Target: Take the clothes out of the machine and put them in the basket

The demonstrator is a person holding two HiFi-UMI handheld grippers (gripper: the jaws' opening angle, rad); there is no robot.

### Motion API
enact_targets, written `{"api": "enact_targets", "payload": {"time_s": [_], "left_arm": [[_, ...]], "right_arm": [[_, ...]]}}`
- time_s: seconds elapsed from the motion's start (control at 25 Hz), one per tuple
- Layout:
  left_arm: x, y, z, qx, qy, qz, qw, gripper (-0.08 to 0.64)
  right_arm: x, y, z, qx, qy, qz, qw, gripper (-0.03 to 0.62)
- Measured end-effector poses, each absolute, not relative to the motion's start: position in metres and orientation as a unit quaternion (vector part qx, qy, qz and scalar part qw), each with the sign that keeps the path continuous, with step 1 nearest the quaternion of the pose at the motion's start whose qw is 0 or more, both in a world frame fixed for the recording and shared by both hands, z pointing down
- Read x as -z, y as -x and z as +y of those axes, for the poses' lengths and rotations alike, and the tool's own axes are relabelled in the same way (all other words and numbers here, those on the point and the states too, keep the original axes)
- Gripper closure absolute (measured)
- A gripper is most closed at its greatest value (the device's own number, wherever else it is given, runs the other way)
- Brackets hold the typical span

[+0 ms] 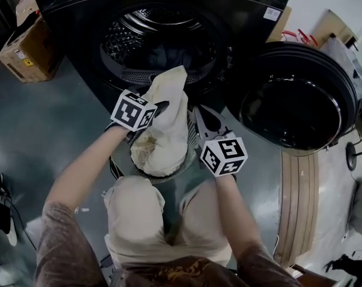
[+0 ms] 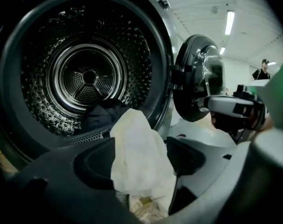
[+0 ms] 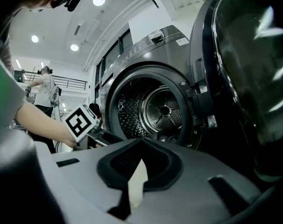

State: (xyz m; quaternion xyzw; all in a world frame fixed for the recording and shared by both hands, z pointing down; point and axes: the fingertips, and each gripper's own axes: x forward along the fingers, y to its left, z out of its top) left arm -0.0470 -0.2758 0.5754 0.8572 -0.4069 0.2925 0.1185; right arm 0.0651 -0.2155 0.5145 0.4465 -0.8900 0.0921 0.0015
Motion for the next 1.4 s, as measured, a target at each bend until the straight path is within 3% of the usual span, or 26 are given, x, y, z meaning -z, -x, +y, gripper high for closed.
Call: {"api": "enact_targets", "payload": {"time_s": [0.32,0.8,1.4], "left_arm": [[-0.607,0.047,-0.329,-0.304,-0.838,-0.438,0.117,0.218],[-0.589,0.07,-0.426,-0.282,-0.812,-0.503,0.089,0.23],[-0.607,0.05,-0.481,-0.412,-0.807,-0.422,0.009,0.238]], "right_arm": [[-0.511,-0.075,-0.213,-0.094,-0.457,-0.885,-0.001,0.597],[-0.5,-0.075,-0.207,-0.093,-0.464,-0.881,-0.008,0.597],[-0.501,-0.073,-0.211,-0.092,-0.478,-0.874,0.007,0.597]]}}
